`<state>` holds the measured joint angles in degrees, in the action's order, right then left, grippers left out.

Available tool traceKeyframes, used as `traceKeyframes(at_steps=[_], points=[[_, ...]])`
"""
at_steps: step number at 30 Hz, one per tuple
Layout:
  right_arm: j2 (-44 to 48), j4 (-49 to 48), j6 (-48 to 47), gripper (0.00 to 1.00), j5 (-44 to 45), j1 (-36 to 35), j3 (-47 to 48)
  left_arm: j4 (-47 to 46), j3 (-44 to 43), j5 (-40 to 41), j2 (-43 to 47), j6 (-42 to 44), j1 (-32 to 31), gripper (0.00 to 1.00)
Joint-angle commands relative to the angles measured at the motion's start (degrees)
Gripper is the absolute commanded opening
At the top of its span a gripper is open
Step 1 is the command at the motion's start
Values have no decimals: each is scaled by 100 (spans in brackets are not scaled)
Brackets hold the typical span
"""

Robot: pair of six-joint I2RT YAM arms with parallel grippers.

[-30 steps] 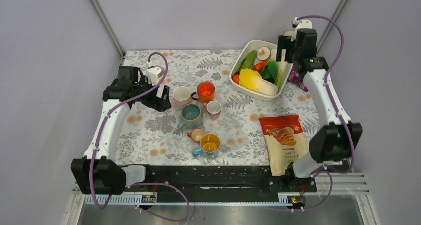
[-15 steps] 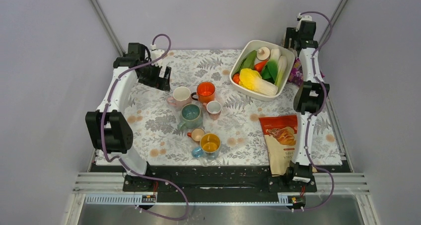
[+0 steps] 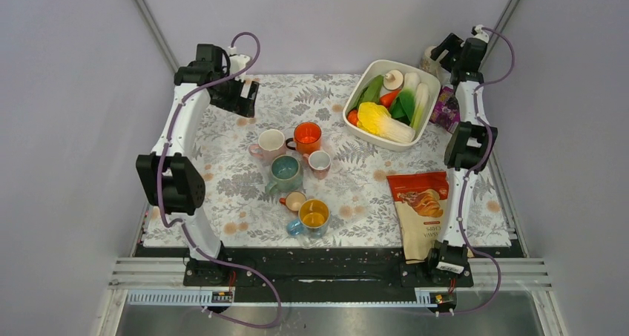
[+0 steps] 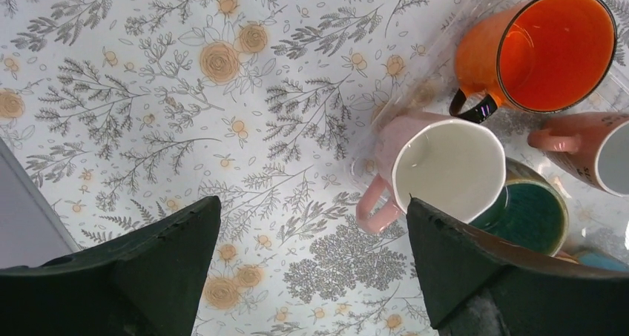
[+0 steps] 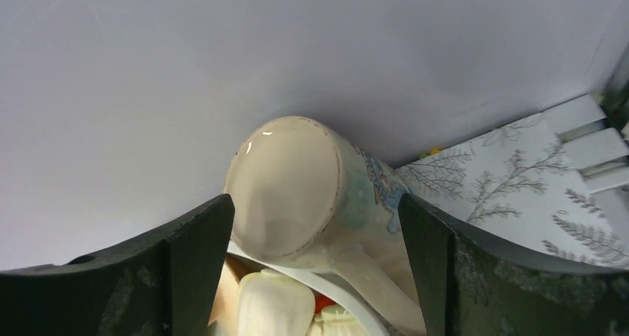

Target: Turn the mug right side up

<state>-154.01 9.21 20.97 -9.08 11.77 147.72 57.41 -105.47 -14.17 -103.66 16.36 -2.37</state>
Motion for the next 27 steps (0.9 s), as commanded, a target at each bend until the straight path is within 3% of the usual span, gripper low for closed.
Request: traceKeyframes(at_steps=[1,4,11,15,19,27], points=[[-285,-854,1094,91,-470,9,123,5,-421,338,-232,132,-40,99],[-519,-723,1658,86,-486,10,341,2,-601,335,-368,147,-36,99],[-287,-1294,2585,79,-1267,1,-563,1,-1007,194,-536,218,44,99],[397,-1255,2053,77,-898,-69,-1516,-8,-1122,94,-564,211,111,99],[944,-632,1031,76,-488,-195,-1998,-80,-1136,26,-545,168,169,99],[1693,38,807,71,-28,-202,-2943,-103,-1160,-57,-598,105,209,99]])
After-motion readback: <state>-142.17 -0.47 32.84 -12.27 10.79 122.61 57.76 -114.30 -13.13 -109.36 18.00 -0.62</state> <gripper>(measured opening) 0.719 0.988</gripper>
